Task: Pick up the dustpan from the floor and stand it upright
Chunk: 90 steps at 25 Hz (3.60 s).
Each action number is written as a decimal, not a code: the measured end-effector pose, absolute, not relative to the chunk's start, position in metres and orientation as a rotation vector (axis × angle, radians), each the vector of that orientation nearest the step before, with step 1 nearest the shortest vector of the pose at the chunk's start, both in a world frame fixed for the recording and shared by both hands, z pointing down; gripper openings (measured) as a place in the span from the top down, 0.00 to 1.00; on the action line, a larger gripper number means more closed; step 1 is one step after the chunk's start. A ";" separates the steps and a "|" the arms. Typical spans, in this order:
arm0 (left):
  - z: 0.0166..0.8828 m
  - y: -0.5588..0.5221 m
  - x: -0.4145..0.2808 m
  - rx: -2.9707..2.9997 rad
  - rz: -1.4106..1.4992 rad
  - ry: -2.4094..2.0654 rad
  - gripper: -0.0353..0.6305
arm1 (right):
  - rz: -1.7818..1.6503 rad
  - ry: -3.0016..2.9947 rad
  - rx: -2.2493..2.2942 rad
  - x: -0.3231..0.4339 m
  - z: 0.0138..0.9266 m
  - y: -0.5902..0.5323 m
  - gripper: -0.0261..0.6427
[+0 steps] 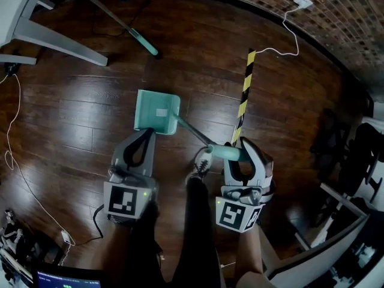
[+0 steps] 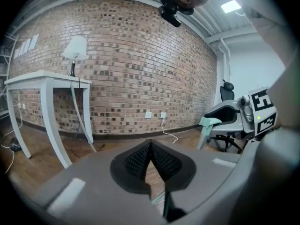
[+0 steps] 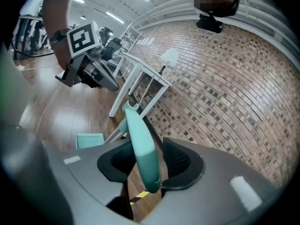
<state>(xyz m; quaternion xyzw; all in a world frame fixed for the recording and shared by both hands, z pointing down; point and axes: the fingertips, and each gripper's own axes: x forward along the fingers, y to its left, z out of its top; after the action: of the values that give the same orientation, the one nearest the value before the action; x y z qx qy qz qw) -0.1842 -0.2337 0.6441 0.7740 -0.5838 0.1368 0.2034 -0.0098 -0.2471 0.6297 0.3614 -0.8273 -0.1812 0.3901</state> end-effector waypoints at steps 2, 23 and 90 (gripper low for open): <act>0.635 -0.229 -0.193 2.158 0.368 -1.646 0.95 | -0.479 -2.104 0.856 -0.020 0.628 -0.239 0.69; 0.544 -0.192 -0.218 2.205 0.258 -1.716 0.95 | -0.447 -2.117 0.905 -0.008 0.538 -0.205 0.76; 0.217 0.027 -0.187 2.695 0.208 -1.665 0.95 | 0.043 -2.430 1.646 0.042 0.207 0.025 0.94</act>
<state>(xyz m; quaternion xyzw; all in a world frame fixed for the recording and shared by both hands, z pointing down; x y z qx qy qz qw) -0.1868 0.0270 0.2166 0.8488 -0.5244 0.0655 -0.0164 0.0417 0.0250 0.2075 0.5578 -0.8234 0.0144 0.1029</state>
